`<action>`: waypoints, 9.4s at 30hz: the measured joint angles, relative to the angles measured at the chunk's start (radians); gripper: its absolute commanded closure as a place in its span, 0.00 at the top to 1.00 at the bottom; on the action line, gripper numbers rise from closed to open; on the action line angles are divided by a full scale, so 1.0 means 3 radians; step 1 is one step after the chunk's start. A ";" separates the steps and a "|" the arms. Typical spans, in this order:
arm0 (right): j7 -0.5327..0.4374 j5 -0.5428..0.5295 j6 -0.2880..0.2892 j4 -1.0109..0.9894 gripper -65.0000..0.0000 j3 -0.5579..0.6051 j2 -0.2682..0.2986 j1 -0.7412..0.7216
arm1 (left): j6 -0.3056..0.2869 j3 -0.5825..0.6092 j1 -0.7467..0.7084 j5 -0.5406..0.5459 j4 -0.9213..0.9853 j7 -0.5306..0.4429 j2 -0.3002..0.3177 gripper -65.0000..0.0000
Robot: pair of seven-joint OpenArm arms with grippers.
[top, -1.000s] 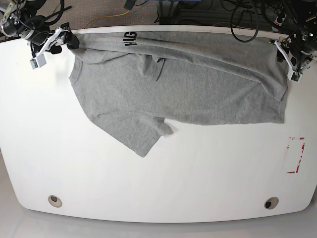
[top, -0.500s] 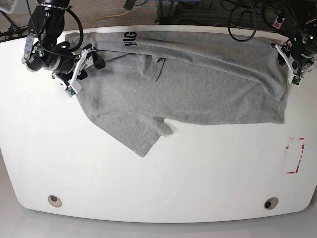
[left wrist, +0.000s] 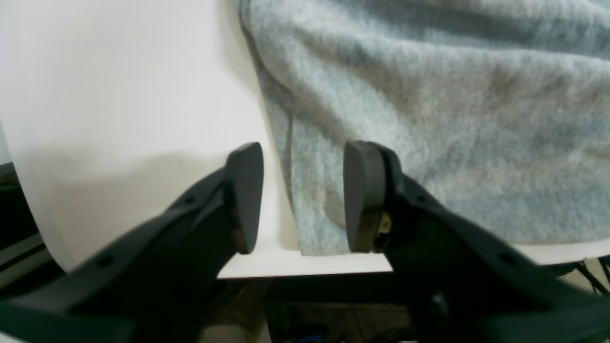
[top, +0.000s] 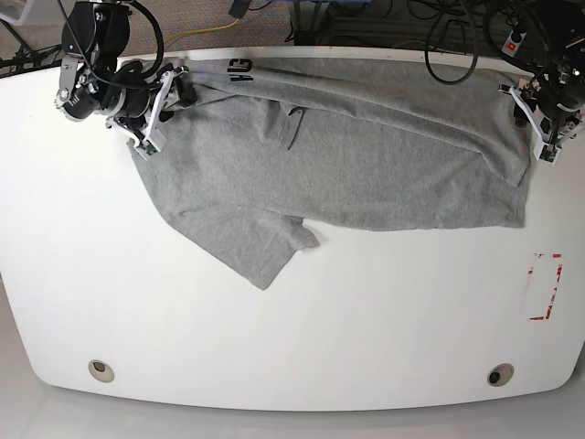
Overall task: Fold the T-shirt properly
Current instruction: 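Release the shirt with the right gripper and move it along the edge, then move the open right gripper down along the shirt toward the sleeve, then grasp the shirt hem with both grippers and fold it over the collar edge, then lower the folded hem with both grippers, forming a long strip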
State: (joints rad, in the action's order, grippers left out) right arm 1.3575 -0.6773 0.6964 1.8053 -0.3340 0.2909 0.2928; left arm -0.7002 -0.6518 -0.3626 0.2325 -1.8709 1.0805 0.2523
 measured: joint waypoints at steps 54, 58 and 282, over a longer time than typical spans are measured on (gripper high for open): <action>-0.0439 -0.0276 0.0001 -0.0844 0.02 -0.0524 0.0189 -0.0750 | 0.0010 0.0403 -0.0009 -0.0271 0.0567 -0.0137 0.0071 0.39; -0.0440 -0.0289 0.0003 -0.0994 0.05 -0.0518 0.0244 -0.0811 | 0.0010 0.0403 -0.0009 -0.0261 0.0567 -0.0137 0.0075 0.39; -0.1443 0.1241 0.0013 -0.0989 0.23 -0.0874 -0.0584 -0.0707 | -0.0038 0.1166 0.0776 0.0362 0.1188 -0.0342 0.0022 0.47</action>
State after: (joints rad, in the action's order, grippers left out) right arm 0.9245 -0.3050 0.7002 1.5085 -0.5961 0.1158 0.0807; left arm -0.7116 -0.3019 -0.1299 0.3412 -1.5146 0.9779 0.2588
